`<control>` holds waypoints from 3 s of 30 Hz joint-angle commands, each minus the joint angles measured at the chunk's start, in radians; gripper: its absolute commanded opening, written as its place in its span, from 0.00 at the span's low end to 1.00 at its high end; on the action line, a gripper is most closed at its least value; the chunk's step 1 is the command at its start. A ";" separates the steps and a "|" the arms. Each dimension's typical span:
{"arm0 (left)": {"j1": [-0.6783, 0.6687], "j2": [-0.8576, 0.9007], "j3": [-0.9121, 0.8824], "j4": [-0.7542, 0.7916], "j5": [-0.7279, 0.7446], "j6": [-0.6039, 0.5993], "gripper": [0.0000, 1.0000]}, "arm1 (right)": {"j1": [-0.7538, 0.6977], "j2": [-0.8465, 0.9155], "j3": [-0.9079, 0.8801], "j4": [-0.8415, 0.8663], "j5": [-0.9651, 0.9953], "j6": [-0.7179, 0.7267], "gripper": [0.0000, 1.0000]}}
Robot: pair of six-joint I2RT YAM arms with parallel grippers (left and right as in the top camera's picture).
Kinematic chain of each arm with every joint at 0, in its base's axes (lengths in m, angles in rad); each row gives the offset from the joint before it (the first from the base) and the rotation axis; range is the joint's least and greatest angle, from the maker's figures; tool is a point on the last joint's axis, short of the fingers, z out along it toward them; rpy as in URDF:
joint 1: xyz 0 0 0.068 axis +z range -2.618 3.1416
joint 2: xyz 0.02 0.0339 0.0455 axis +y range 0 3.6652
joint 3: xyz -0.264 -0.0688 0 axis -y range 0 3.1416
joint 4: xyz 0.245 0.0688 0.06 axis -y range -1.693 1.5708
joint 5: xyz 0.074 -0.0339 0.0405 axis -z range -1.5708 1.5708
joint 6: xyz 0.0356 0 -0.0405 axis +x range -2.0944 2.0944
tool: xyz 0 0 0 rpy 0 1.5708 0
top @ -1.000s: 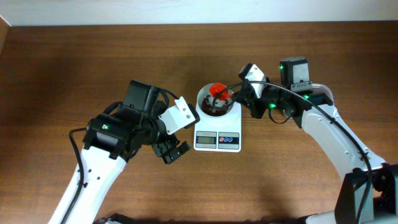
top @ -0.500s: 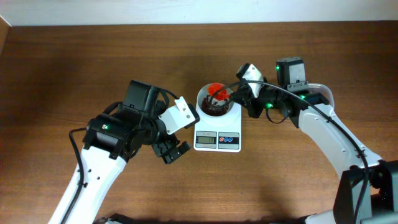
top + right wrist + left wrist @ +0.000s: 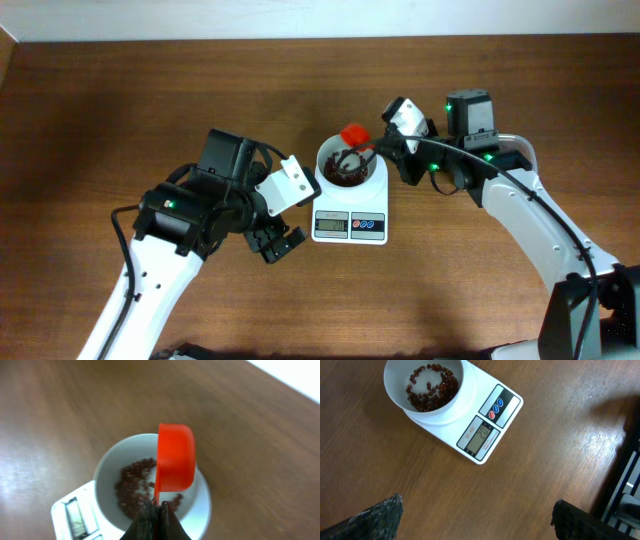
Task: Scoop and weigh 50g on scale
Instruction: 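Tilt the red scoop with the right gripper to pour beans into bowl, then carry the empty scoop back toward the bean tub with the right gripper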
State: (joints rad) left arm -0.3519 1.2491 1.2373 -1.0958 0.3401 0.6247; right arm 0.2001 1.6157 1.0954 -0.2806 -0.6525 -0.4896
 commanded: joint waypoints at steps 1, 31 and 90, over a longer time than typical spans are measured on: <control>0.002 -0.017 0.008 0.002 0.011 -0.003 0.99 | 0.009 -0.031 0.016 -0.027 -0.156 -0.039 0.04; 0.002 -0.017 0.008 0.002 0.011 -0.003 0.99 | -0.207 -0.477 0.077 -0.775 -0.035 0.315 0.04; 0.002 -0.017 0.008 0.002 0.011 -0.003 0.99 | -0.207 -0.474 0.077 -0.673 0.325 0.801 0.04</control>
State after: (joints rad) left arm -0.3523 1.2480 1.2373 -1.0958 0.3405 0.6247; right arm -0.0044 1.1545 1.1706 -0.9501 -0.4088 0.3107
